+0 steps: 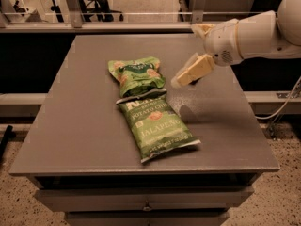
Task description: Move green rice chip bag near green jalapeno chip bag
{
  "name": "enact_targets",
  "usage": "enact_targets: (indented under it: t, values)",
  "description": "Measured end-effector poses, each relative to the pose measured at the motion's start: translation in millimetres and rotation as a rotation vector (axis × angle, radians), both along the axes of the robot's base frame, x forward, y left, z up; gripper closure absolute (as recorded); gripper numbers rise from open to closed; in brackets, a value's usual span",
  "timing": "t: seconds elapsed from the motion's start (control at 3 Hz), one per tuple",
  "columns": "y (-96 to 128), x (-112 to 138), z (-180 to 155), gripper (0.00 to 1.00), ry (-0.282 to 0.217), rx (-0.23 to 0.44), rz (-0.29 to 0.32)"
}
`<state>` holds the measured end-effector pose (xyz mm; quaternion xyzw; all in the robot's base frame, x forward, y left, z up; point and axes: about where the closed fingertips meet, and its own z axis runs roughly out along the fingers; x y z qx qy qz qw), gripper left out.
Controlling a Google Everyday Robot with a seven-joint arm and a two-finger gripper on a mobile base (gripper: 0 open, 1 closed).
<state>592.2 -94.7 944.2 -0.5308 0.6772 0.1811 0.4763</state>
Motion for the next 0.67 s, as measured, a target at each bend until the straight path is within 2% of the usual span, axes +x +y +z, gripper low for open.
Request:
enact_targets:
  t: [0.33, 0.67]
  values:
    - [-65, 0, 42, 0.0, -0.078, -0.015, -0.105]
    - [-72, 2, 55, 0.0, -0.102, -0.013, -0.119]
